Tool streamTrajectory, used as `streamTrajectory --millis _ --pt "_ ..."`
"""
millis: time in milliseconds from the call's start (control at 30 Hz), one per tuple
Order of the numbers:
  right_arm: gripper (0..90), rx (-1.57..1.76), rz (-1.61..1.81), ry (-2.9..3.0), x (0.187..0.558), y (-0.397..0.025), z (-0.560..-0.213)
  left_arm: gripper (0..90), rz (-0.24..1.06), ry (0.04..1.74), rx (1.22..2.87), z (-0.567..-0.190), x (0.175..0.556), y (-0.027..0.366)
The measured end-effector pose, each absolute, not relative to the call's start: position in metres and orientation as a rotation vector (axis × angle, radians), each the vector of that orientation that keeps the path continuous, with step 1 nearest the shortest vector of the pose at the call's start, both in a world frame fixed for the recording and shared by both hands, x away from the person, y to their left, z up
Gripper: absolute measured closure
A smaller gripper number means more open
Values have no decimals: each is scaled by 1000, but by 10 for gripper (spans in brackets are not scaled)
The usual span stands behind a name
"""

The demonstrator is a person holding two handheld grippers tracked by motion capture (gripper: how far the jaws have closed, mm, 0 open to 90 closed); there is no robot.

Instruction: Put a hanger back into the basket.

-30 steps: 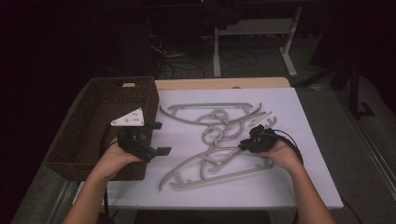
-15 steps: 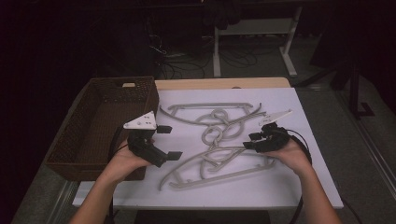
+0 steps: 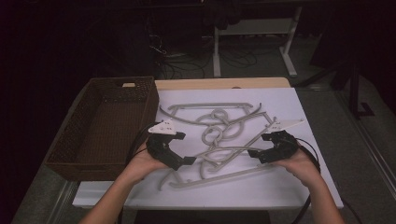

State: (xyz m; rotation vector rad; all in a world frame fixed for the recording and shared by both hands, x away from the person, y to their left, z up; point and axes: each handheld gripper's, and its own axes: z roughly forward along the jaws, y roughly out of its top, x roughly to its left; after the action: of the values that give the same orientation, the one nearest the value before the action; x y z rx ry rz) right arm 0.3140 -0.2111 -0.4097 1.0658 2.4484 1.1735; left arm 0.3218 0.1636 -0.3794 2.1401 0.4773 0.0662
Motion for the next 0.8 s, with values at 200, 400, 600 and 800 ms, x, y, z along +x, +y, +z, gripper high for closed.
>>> streamTrajectory --millis 200,400,600,800 --pt "129 1063 1180 2446 310 -211 -408 0 48 488 2198 -403 334 147" --pt "129 1038 1175 2457 310 -209 -409 36 50 525 2266 -426 343 142" --pt "129 1022 1171 2464 310 -207 -408 163 71 547 2324 -435 347 142" --pt "129 1015 1166 2469 310 -206 -409 329 75 543 2370 -441 349 142"
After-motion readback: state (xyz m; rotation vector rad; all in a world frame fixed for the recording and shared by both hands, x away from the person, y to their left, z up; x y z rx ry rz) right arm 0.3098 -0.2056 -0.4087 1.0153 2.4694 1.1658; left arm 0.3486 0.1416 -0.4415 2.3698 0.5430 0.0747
